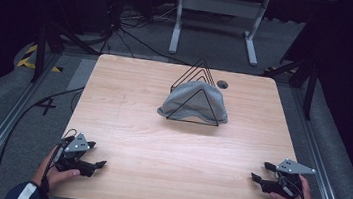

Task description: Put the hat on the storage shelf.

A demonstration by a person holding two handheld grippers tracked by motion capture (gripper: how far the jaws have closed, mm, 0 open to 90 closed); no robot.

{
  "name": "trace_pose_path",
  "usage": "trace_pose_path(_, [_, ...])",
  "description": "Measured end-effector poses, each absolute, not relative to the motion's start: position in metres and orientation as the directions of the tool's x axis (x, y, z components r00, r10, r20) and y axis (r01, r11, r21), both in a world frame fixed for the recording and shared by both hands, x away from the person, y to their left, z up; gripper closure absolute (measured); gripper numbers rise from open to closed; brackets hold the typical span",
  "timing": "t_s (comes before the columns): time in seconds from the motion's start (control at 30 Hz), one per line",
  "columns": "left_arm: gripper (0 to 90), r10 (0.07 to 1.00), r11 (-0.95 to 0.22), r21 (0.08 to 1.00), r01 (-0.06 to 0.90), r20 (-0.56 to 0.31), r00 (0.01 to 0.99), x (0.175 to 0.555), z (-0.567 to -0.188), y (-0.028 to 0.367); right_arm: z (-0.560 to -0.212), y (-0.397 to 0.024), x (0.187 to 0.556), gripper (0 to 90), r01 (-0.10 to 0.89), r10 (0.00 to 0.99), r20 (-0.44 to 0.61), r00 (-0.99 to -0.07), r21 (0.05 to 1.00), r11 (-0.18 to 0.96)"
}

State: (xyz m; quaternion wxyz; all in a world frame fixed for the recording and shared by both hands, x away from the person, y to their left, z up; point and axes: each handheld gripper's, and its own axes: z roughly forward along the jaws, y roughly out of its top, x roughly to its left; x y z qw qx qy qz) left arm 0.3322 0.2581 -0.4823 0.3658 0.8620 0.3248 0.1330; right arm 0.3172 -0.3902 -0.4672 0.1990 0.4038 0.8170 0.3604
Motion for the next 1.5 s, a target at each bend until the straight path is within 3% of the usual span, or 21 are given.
trace_pose_path(1.27, [14.3, 0.678, -0.508, 0.714, 0.481, -0.013, 0.735, 0.3318, -0.4831, 0.2576, -0.4679, -0.3893, 0.3182, 20.7, 0.539, 0.829, -0.035, -0.559, 0.744, 0.395])
trace_pose_path(1.37, [14.3, 0.680, -0.504, 0.716, 0.483, -0.015, 0.733, 0.3316, -0.4833, 0.2574, -0.4681, -0.3884, 0.3184, 15.2, 0.542, 0.823, -0.034, -0.567, 0.737, 0.403])
trace_pose_path(1.5, [13.7, 0.679, -0.509, 0.714, 0.481, -0.010, 0.734, 0.3322, -0.4831, 0.2575, -0.4684, -0.3881, 0.3182, 15.2, 0.541, 0.823, -0.034, -0.568, 0.738, 0.403])
